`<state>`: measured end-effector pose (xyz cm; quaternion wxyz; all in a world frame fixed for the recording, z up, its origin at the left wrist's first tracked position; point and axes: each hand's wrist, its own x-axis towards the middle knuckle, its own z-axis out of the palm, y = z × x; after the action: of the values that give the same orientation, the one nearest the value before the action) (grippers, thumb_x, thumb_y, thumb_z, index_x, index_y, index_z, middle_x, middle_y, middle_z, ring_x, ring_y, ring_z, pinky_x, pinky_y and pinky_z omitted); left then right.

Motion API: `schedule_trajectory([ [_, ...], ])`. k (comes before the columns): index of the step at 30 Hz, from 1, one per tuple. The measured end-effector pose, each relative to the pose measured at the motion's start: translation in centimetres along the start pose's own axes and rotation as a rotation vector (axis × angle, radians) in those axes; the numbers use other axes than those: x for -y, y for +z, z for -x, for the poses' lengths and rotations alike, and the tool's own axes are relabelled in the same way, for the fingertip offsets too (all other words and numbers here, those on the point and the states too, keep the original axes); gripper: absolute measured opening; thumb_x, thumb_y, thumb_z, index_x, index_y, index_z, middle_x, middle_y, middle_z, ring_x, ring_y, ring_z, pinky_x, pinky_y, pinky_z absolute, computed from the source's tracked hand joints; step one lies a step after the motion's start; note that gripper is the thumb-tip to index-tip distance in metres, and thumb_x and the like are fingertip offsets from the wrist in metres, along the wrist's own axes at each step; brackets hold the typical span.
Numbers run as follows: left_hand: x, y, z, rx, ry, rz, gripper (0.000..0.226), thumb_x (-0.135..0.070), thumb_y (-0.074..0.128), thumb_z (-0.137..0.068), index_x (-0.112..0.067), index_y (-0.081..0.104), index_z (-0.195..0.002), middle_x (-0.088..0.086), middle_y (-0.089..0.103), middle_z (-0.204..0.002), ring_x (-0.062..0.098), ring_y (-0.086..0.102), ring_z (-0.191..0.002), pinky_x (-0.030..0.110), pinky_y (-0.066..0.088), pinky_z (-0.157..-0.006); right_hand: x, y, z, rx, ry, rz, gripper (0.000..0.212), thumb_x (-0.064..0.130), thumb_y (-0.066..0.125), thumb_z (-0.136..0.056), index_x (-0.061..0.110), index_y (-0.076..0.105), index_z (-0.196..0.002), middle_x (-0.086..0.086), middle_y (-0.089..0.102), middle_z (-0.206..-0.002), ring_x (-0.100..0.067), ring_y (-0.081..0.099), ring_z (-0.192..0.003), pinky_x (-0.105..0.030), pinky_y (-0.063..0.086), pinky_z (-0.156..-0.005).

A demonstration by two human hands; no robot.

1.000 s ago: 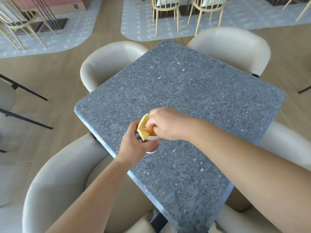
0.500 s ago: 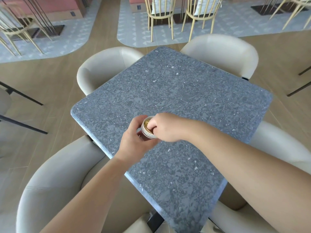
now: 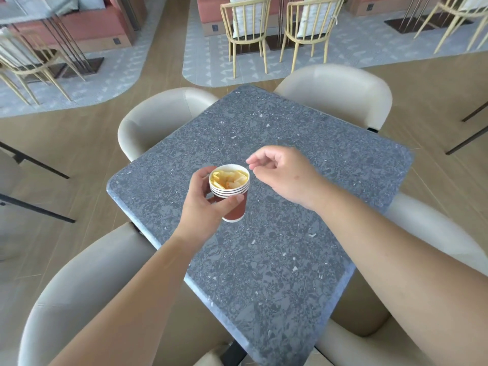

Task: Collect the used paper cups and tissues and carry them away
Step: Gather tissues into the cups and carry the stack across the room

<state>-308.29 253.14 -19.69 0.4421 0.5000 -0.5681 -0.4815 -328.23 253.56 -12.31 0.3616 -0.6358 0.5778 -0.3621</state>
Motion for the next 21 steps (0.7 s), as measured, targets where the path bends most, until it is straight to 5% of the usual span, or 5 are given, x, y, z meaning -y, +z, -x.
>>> schedule_trajectory([
  [12, -2.3, 5.5, -0.2, 0.024, 0.059, 0.035, 0.065, -0.025, 0.088, -0.066, -0.040, 0.053, -0.119, -0.005, 0.069, -0.120, 0.007, 0.067, -0.111, 0.029, 0.054, -0.096, -3.4, -3.2, 2.4, -0.159, 0.105, -0.306, 0.014, 0.028, 0.062, -0.080, 0.038, 0.069, -0.086, 0.009, 0.068, -0.093, -0.012, 0.066, -0.089, -0.045, 0.057, -0.081],
  [15, -2.8, 6.1, 0.1, 0.041, 0.067, 0.043, 0.062, -0.021, 0.085, -0.068, -0.037, 0.053, -0.119, -0.005, 0.068, -0.118, 0.002, 0.066, -0.107, 0.023, 0.053, -0.093, -3.7, -3.6, 3.2, -0.209, 0.126, -0.386, 0.016, 0.029, 0.060, -0.078, 0.034, 0.070, -0.089, -0.002, 0.067, -0.098, -0.016, 0.067, -0.089, -0.035, 0.058, -0.069],
  [21, -2.8, 5.9, 0.4, 0.112, 0.095, 0.059, 0.060, -0.004, 0.085, -0.079, -0.035, 0.052, -0.119, -0.007, 0.067, -0.118, -0.003, 0.065, -0.103, 0.021, 0.052, -0.091, -3.4, -3.5, 5.1, -0.267, 0.172, -0.475, 0.012, 0.022, 0.063, -0.087, 0.030, 0.068, -0.094, 0.001, 0.068, -0.102, -0.010, 0.068, -0.092, -0.024, 0.052, -0.068],
])
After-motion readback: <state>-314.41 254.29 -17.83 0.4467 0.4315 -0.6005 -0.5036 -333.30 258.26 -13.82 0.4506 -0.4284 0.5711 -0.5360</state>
